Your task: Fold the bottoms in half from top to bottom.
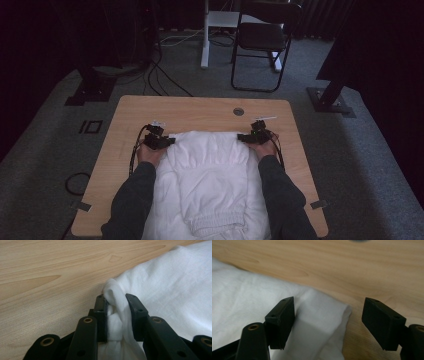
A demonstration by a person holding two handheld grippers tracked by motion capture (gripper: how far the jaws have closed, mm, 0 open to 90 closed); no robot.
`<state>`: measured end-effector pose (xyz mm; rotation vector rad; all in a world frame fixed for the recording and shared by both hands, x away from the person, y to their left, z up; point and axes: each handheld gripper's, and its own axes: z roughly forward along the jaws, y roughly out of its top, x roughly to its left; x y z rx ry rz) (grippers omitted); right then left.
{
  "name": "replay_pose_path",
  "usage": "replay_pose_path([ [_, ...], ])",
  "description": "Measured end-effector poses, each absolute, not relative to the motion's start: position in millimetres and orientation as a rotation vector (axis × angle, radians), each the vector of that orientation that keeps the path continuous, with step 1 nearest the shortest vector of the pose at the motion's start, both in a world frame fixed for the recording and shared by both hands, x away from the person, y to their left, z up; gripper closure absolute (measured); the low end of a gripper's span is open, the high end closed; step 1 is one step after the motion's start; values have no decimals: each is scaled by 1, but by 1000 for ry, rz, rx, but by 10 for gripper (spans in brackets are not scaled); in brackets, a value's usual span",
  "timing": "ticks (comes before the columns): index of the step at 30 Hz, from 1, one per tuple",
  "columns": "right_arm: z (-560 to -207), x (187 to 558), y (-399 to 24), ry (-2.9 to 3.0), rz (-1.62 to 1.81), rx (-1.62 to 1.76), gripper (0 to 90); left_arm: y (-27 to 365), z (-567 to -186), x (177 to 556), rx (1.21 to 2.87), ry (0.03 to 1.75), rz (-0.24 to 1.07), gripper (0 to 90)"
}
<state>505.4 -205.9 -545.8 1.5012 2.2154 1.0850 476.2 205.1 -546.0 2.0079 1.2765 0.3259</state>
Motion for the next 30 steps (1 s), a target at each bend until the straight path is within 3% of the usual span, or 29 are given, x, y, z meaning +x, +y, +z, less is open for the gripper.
replay_pose_path([
  [2,-550,506,-204,2244,1079,1494,329,205,-546,476,2005,1280,324,735],
  [4,-550,504,-202,2273,1108,1470,522,205,-546,476,1999,1289,320,740],
  [6,-550,501,-199,2286,1104,1461,624,204,-546,476,1997,1295,318,754],
  [7,-550,501,-199,2286,1104,1461,624,204,-546,476,1997,1295,318,768],
  [8,-550,501,-198,2298,1119,1466,689,202,-545,475,2008,1290,340,768],
  [9,-550,502,-200,2303,1137,1487,828,200,-544,474,2016,1287,352,802],
  [15,-537,494,-209,2247,1208,1468,857,208,-535,474,1952,1309,328,837],
  [24,-479,490,-228,2048,1405,1382,858,221,-470,479,1686,1214,313,841],
  [30,-454,483,-229,1980,1428,1258,857,221,-445,477,1640,1161,337,841],
])
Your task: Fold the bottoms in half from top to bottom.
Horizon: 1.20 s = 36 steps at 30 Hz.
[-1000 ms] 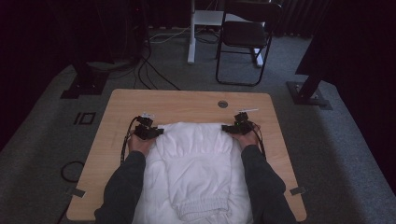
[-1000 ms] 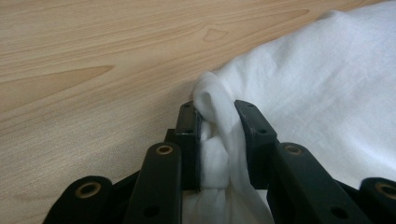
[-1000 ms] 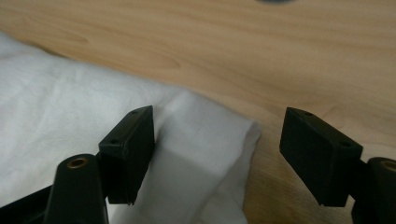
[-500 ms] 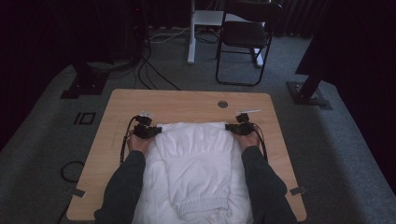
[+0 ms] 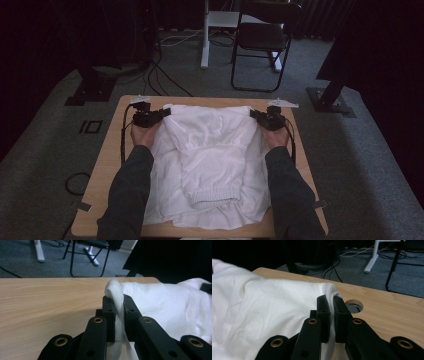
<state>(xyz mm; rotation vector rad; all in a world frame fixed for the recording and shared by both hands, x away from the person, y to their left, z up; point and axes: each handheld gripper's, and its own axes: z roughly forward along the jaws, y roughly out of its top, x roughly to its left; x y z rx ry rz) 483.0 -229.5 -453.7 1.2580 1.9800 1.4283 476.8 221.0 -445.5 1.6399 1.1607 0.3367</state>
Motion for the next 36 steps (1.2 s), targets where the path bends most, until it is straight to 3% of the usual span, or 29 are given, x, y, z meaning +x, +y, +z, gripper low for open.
replay_pose_path([
  [6,-456,463,-237,2010,1473,1197,856,222,-447,451,1673,1087,343,840],
  [14,-465,407,-246,2049,1516,1085,853,227,-451,399,1715,980,337,836],
  [20,-487,372,-248,2116,1490,1078,853,227,-472,361,1770,967,318,832],
  [23,-514,348,-246,2209,1418,1098,851,219,-498,335,1919,970,328,828],
  [29,-556,339,-237,2340,1283,1147,848,191,-532,331,2164,982,404,825],
  [36,-560,357,-231,2338,1242,1189,846,192,-543,355,2113,1041,409,825],
])
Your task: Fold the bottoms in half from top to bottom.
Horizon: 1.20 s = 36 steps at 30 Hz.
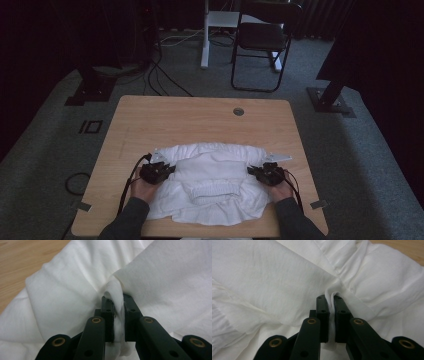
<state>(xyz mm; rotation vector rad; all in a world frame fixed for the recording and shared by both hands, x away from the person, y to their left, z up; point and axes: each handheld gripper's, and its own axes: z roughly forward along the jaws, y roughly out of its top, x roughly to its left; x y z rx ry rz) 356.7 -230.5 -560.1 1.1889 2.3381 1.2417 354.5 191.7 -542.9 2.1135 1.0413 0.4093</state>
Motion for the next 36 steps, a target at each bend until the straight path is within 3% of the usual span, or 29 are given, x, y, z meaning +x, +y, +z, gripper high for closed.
replay_pose_path([
  [10,-555,402,-214,2309,1160,1239,845,186,-537,411,2119,1148,491,824],
  [15,-551,430,-204,2289,1119,1279,845,188,-537,442,2046,1252,486,823],
  [21,-549,443,-201,2291,1132,1342,846,181,-530,450,2043,1291,537,829],
  [36,-454,447,-235,1983,1422,1206,854,212,-414,436,1680,1062,499,848],
])
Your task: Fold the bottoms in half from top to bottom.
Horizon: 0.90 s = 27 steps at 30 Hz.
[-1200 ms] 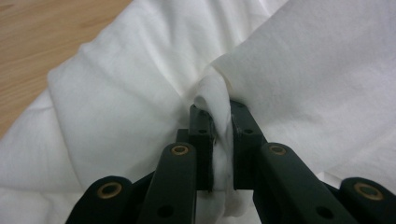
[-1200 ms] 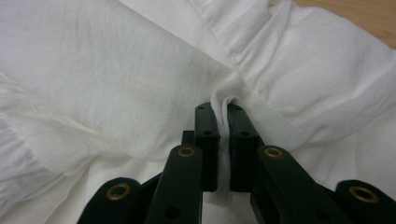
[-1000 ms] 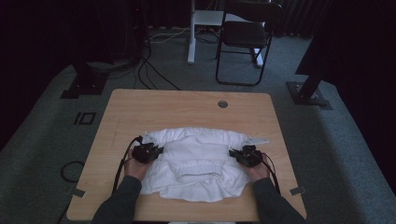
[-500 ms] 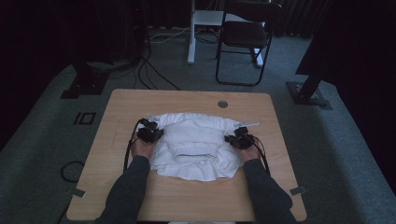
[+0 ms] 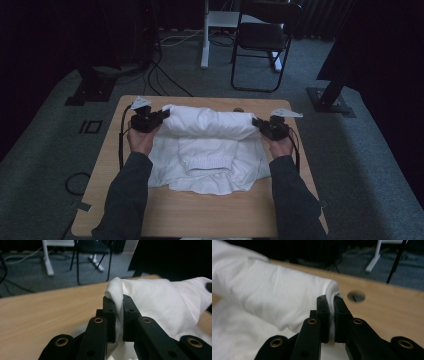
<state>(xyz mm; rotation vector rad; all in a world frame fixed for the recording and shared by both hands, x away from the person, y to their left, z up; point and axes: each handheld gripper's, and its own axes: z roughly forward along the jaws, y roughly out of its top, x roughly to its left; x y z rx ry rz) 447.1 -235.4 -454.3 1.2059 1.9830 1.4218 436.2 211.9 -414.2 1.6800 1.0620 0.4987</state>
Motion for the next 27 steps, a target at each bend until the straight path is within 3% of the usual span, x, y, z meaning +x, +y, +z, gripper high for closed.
replay_pose_path([
  [7,-433,430,-234,1902,1464,1137,855,221,-409,409,1630,1018,457,846],
  [15,-472,376,-241,2008,1490,1110,849,232,-456,362,1669,1010,312,829],
  [17,-486,366,-243,2038,1478,1132,840,231,-472,354,1724,1023,314,770],
  [18,-491,363,-245,2064,1467,1152,823,231,-478,352,1752,1030,342,702],
  [20,-495,359,-248,2113,1432,1141,705,232,-478,352,1762,1042,366,580],
  [23,-481,357,-247,2061,1418,1121,539,226,-459,355,1747,1022,423,532],
  [27,-462,367,-225,2048,1410,1077,565,196,-438,363,1808,989,469,571],
])
